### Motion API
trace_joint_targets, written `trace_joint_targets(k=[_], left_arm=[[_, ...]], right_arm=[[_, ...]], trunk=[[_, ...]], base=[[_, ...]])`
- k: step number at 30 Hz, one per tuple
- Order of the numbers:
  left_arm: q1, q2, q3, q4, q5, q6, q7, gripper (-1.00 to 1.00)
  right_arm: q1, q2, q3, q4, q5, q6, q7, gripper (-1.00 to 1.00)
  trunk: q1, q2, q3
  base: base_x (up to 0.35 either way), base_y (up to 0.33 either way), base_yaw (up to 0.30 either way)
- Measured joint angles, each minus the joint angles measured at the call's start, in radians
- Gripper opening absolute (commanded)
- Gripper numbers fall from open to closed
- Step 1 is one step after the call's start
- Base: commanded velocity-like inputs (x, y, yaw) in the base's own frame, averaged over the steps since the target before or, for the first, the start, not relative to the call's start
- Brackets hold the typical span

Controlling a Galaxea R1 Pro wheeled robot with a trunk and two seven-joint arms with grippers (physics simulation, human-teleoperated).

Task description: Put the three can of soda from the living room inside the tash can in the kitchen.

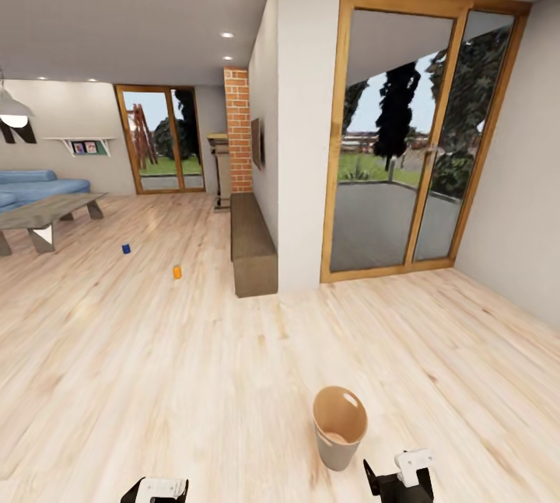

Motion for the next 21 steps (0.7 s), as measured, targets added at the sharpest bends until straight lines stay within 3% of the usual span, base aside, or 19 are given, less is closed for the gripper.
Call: trace_joint_targets(k=[7,21], left_arm=[[0.0,0.0,0.0,0.0,0.0,0.0,0.005,1.0],[0.0,0.0,0.0,-0.001,0.001,0.0,0.007,1.0]], right_arm=[[0.0,0.002,0.0,0.001,0.0,0.0,0.0,1.0],[0.0,0.003,0.004,0.029,0.005,-0.002,0.0,1.0]], trunk=[[0.0,0.0,0.0],[0.0,0.0,0.005]], base=[[0.28,-0.17,0.02],[0.228,-0.228,0.166]])
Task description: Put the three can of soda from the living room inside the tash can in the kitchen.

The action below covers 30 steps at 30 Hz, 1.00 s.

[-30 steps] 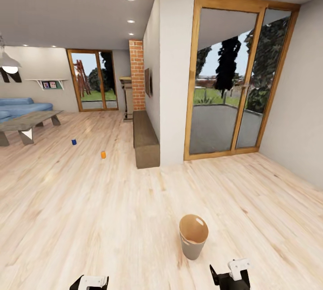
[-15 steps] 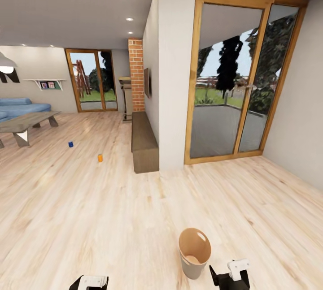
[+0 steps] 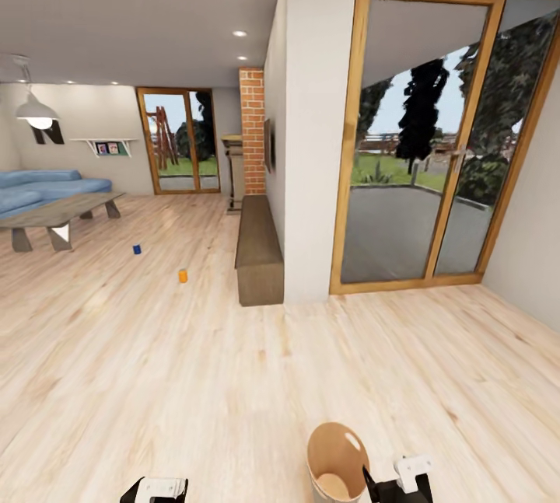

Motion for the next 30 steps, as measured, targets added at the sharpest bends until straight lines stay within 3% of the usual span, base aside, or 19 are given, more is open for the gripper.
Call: trace_joint_targets(k=[6,17,30], left_arm=[[0.0,0.0,-0.001,0.0,0.001,0.0,0.0,1.0],[0.0,-0.001,-0.002,0.0,0.001,0.0,0.0,1.0],[0.0,0.0,0.0,0.001,-0.001,0.001,-0.007,1.0]], right_arm=[[0.0,0.0,0.002,0.029,0.003,-0.041,0.0,1.0],[0.0,0.0,0.005,0.041,0.006,-0.05,0.0,1.0],[-0.001,0.001,0.008,0.045,0.006,-0.05,0.0,1.0]], trunk=[[0.0,0.0,0.0],[0.0,0.0,0.001],[0.0,0.0,0.001]], base=[[0.137,-0.119,0.03],[0.132,-0.098,0.002],[0.188,0.071,0.0]])
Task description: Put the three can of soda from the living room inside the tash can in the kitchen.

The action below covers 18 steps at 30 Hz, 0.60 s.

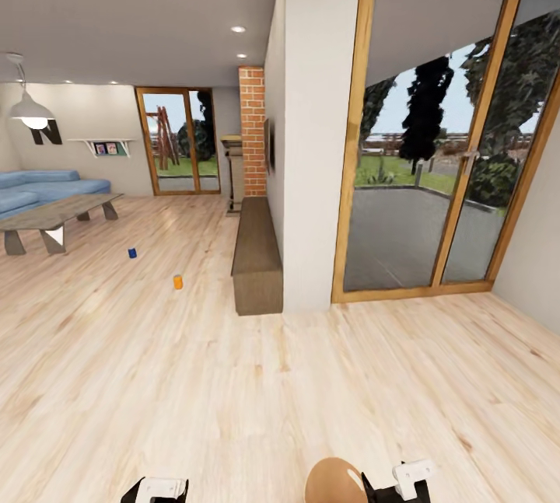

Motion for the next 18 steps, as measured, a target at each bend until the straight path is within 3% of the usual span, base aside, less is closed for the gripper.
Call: trace_joint_targets(k=[5,11,18], left_arm=[[0.0,0.0,0.002,0.001,0.0,0.0,0.0,1.0],[0.0,0.0,0.001,0.0,0.0,-0.001,-0.001,1.0],[-0.002,0.0,0.002,0.05,0.003,0.002,0.006,1.0]], right_arm=[[0.0,0.001,0.001,0.001,0.0,0.0,0.0,1.0],[0.0,0.0,0.0,0.001,0.0,0.0,0.0,1.0],[-0.004,0.005,-0.002,0.003,-0.004,0.012,-0.006,1.0]], trunk=[[0.0,0.0,0.0],[0.0,0.0,0.0],[0.027,-0.049,-0.022]], base=[[0.171,0.037,0.0],[0.022,0.004,0.0],[0.003,0.001,0.0]])
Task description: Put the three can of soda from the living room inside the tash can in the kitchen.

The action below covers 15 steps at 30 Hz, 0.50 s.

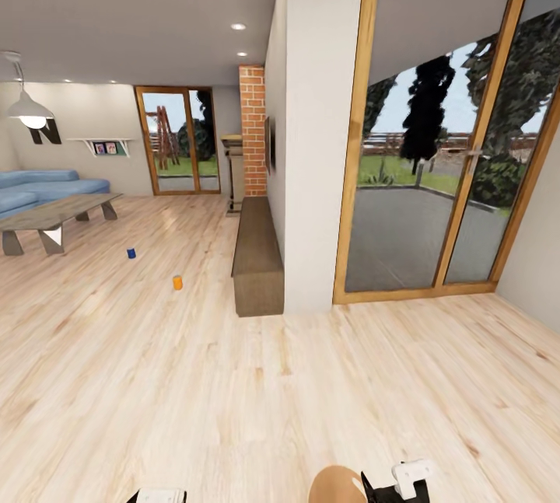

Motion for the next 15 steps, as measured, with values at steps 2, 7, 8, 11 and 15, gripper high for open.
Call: trace_joint_targets(k=[2,7,8,11,15], left_arm=[[0.0,0.0,0.0,0.008,0.0,0.0,0.0,1.0],[-0.001,0.0,-0.001,0.019,-0.003,-0.001,0.001,1.0],[-0.001,0.0,-0.001,0.02,-0.003,-0.001,0.001,1.0],[-0.001,0.0,-0.001,0.021,-0.003,-0.001,0.001,1.0],[-0.001,0.0,0.0,0.021,-0.002,-0.001,0.0,1.0]], right_arm=[[-0.004,0.001,-0.001,0.001,-0.002,0.007,-0.003,1.0],[-0.155,0.004,-0.004,0.015,-0.007,0.284,0.0,1.0],[-0.185,0.005,-0.004,0.023,-0.008,0.345,0.001,1.0],[-0.253,0.006,-0.003,0.045,-0.011,0.464,0.004,1.0],[-0.442,0.01,0.001,0.085,-0.032,0.67,0.008,1.0]], trunk=[[0.008,-0.014,-0.006],[0.027,-0.049,-0.022],[0.031,-0.056,-0.025],[0.042,-0.077,-0.034],[0.057,-0.105,-0.047]], base=[[0.0,0.0,0.0],[0.0,0.0,0.0],[0.0,0.0,0.0],[0.0,0.0,0.0],[0.0,0.0,0.0]])
